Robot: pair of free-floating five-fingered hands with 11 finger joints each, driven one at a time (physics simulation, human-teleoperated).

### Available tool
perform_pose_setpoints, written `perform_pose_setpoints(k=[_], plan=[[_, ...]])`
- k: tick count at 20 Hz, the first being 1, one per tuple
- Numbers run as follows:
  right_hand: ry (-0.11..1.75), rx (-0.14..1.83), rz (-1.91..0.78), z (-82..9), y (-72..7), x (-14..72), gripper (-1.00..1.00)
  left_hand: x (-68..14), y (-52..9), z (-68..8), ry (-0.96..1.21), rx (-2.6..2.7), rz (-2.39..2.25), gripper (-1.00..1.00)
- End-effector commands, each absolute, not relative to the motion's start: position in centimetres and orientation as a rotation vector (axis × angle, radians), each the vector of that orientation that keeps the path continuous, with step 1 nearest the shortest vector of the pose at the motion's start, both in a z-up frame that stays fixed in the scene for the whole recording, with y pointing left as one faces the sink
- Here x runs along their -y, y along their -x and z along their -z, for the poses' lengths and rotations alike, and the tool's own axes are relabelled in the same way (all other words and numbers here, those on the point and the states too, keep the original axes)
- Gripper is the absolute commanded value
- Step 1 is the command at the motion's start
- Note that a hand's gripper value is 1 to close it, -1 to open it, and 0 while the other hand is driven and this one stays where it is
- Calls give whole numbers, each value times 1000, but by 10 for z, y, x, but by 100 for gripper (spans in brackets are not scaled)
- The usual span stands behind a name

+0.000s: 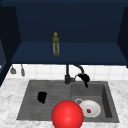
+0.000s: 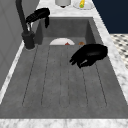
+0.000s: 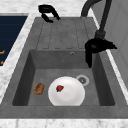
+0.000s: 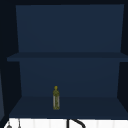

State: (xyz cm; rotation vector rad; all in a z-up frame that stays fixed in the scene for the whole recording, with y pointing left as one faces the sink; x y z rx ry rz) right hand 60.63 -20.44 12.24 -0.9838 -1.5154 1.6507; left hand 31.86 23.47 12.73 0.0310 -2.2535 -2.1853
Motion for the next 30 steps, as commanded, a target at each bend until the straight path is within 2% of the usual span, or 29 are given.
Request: perform_pose_setpoints(k=[1,8,13,20,30], plan=[[1020,1497,-1685,-116,-625,183,-100,-235,-319,-127,-31,2253,2185,0],[1094,1421,-1608,-107,-657,150,-100,-235,-319,-127,-31,2253,2185,0],[1020,1439,-1544,-112,-662,163,-100,-235,-319,-127,-31,2253,2185,0],[1014,1485,-1566,-123,-628,152,-100,-235,-319,-127,-31,2253,2185,0],[1157,1371,-1638,-186,-610,156,-100,-235,-319,-127,-31,2253,2185,0]])
